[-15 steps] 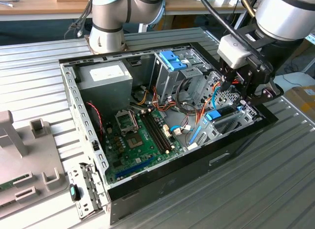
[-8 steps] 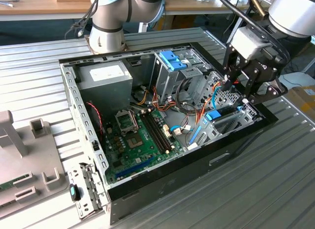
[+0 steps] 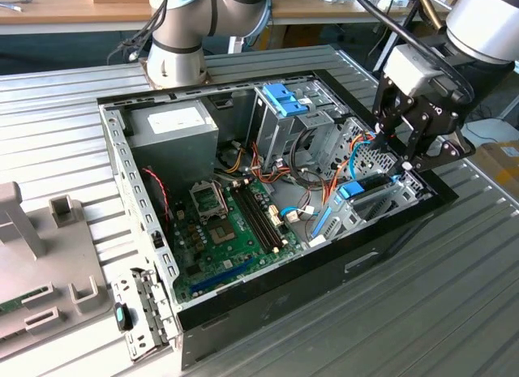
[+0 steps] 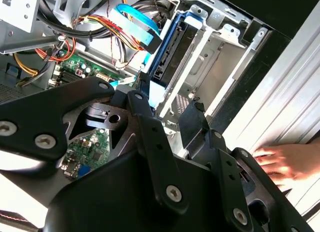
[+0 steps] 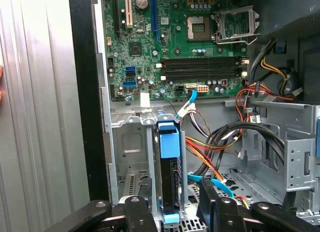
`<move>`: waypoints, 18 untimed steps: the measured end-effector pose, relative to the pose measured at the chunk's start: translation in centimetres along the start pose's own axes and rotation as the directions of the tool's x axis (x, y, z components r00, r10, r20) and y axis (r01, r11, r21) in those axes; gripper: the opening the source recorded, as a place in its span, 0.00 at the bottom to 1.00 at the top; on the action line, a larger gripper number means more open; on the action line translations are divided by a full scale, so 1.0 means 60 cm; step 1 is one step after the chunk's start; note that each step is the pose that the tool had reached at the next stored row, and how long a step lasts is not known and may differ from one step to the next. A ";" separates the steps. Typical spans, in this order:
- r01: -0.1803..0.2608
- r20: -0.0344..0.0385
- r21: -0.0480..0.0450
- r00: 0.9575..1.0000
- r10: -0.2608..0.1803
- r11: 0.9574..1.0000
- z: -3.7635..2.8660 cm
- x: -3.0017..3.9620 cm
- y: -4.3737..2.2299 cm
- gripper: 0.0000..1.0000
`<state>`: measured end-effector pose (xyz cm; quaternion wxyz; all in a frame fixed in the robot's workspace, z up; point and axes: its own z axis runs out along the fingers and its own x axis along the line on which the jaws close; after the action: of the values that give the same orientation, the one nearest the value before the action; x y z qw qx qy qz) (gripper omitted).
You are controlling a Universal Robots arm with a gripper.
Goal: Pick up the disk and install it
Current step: 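Insert the disk into the insertion slot, then insert the first disk wire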
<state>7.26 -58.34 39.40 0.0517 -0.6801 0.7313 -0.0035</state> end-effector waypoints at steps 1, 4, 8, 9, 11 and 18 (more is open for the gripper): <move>0.000 0.000 0.000 1.000 0.000 1.000 0.000 0.000 0.000 0.50; -0.002 0.000 0.000 1.000 0.002 1.000 0.000 0.000 0.000 0.50; -0.004 0.000 0.000 1.000 0.004 1.000 0.001 0.000 0.000 0.50; -0.004 0.000 0.000 1.000 0.004 1.000 0.001 0.000 0.000 0.50; -0.004 0.000 0.000 1.000 0.004 1.000 0.001 0.000 0.000 0.50; 0.025 0.002 -0.002 1.000 -0.025 1.000 0.001 -0.001 -0.011 0.50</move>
<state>7.92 -58.33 39.36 0.0518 -0.6891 0.7228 -0.0029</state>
